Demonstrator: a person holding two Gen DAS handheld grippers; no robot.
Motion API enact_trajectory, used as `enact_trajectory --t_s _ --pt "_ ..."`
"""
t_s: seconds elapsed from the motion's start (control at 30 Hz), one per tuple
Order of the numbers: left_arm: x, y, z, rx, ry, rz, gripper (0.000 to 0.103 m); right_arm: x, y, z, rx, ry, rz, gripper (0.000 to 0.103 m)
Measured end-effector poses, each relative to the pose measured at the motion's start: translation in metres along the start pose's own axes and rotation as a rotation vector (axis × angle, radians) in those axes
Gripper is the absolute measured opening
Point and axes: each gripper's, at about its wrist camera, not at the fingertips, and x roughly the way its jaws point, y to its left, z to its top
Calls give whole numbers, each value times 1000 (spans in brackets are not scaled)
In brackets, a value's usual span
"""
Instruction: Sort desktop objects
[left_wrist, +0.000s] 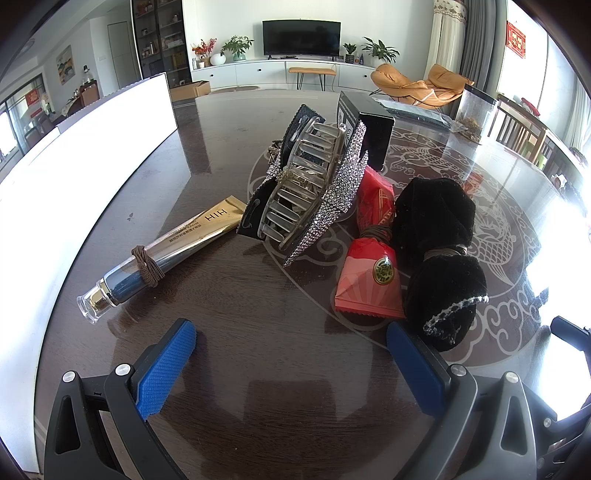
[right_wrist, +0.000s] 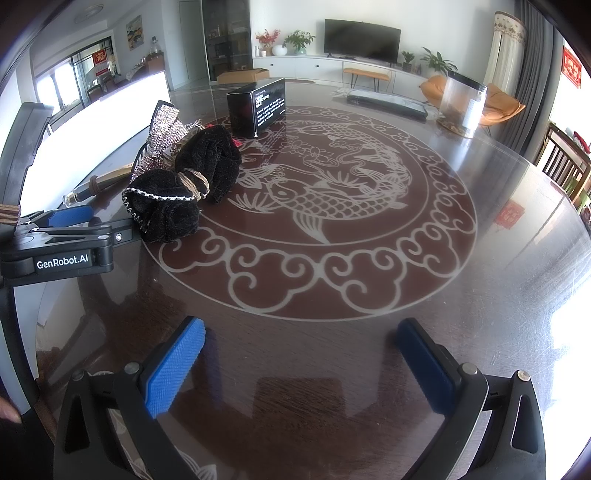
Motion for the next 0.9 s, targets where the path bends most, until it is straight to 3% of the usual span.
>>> enact_trajectory --t_s 0.47,0.7,0.8,0.9 --pt "0 0 -1 7 1 -3 103 0 0 0 0 0 0 103" --pt "-22 8 -22 100 76 -64 103 0 0 0 0 0 0 103" --pt "-26 27 -23 0 109 -36 103 0 1 0 3 1 -3 103" --pt "-32 55 -22 -150 80 -128 103 1 0 0 3 1 -3 103"
